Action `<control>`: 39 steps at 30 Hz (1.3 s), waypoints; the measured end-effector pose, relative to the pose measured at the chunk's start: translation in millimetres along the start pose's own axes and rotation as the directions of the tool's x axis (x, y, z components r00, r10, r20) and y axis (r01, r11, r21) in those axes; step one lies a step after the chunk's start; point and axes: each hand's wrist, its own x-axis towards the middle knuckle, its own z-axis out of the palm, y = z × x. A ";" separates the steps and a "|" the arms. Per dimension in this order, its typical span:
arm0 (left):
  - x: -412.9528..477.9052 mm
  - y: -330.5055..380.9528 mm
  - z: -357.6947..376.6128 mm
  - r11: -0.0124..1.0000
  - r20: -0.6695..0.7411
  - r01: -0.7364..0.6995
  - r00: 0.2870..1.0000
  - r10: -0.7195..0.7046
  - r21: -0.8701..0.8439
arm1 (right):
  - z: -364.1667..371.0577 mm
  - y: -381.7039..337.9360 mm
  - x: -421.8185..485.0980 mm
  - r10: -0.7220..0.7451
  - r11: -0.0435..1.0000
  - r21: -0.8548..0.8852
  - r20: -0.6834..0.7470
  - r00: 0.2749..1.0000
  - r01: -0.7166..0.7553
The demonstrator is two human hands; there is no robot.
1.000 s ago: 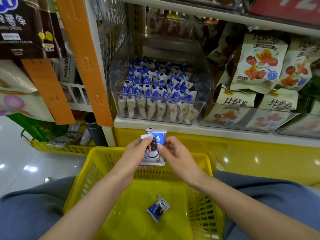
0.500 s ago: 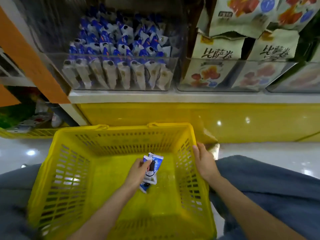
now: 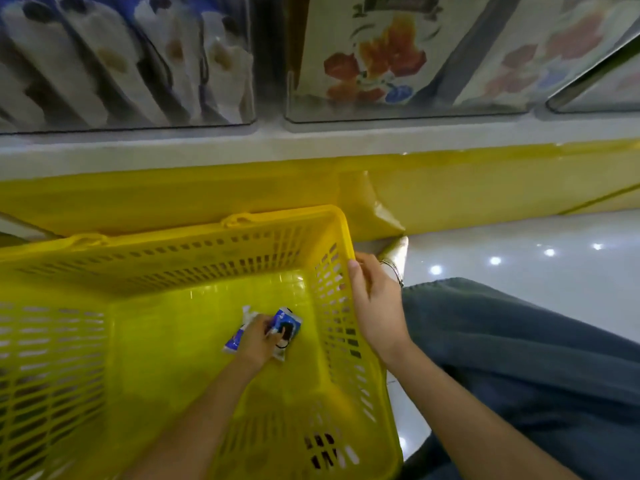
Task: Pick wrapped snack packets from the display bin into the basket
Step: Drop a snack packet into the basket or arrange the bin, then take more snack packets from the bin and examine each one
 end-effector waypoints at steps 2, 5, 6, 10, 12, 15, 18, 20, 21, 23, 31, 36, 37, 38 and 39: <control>1.3 2.8 2.5 0.999 -0.020 -0.013 1.000 0.013 0.042 | 0.6 0.1 0.3 0.006 1.000 0.013 -0.012 1.000 -0.006; -0.3 6.1 -1.7 0.968 -0.051 -0.024 0.998 0.038 0.249 | 0.6 -0.8 -0.2 -0.011 1.000 0.003 -0.024 1.000 0.011; -2.0 7.6 -5.5 0.959 -0.060 -0.035 0.997 0.055 0.282 | 0.5 -1.3 -0.6 -0.018 1.000 -0.005 -0.024 1.000 0.017; -15.4 26.1 -30.7 0.943 -0.129 -0.138 0.974 0.184 0.303 | -0.5 -3.4 -2.5 -0.094 0.995 -0.039 -0.048 0.994 0.092; -27.8 41.5 -50.4 0.916 -0.193 -0.233 0.932 0.306 0.326 | -1.8 -4.0 -3.7 -0.137 0.990 -0.046 -0.068 0.988 0.134; -52.6 65.7 -85.4 0.818 -0.333 -0.395 0.771 0.543 0.418 | -4.2 -6.4 -6.3 -0.180 0.980 -0.093 -0.050 0.982 0.175; -71.0 82.4 -118.9 0.745 -0.436 -0.400 0.624 0.648 0.535 | -6.4 -11.2 -8.6 -0.232 0.952 -0.207 -0.001 0.973 0.226; -76.7 86.0 -136.7 0.728 -0.444 -0.340 0.617 0.650 0.595 | -8.9 -17.4 -9.0 -0.257 0.917 -0.304 0.042 0.966 0.257; -77.7 86.0 -143.7 0.731 -0.435 -0.303 0.643 0.630 0.612 | -10.8 -20.2 -8.3 -0.262 0.892 -0.362 0.070 0.963 0.269; -79.2 84.8 -154.0 0.716 -0.386 -0.245 0.706 0.594 0.653 | -17.3 -28.4 -3.6 -0.242 0.826 -0.491 0.137 0.961 0.278; -139.9 112.8 -217.2 0.675 -0.321 -0.348 0.680 0.659 0.650 | -58.1 -154.6 -0.1 -0.612 0.526 -0.568 0.263 0.746 0.633; -211.3 138.0 -282.5 0.535 -0.420 -0.421 0.339 0.842 0.732 | -56.6 -258.7 -17.9 -0.849 0.265 -0.361 0.353 0.394 0.894; -220.7 141.2 -293.6 0.521 -0.442 -0.410 0.277 0.853 0.749 | -50.7 -275.4 -15.2 -0.865 0.239 -0.350 0.347 0.362 0.906; -226.7 144.2 -303.4 0.517 -0.461 -0.403 0.235 0.856 0.755 | -43.7 -291.0 -10.4 -0.876 0.229 -0.350 0.332 0.348 0.909; -229.2 146.5 -311.8 0.515 -0.470 -0.400 0.213 0.857 0.758 | -35.1 -305.3 -3.0 -0.884 0.238 -0.358 0.305 0.354 0.903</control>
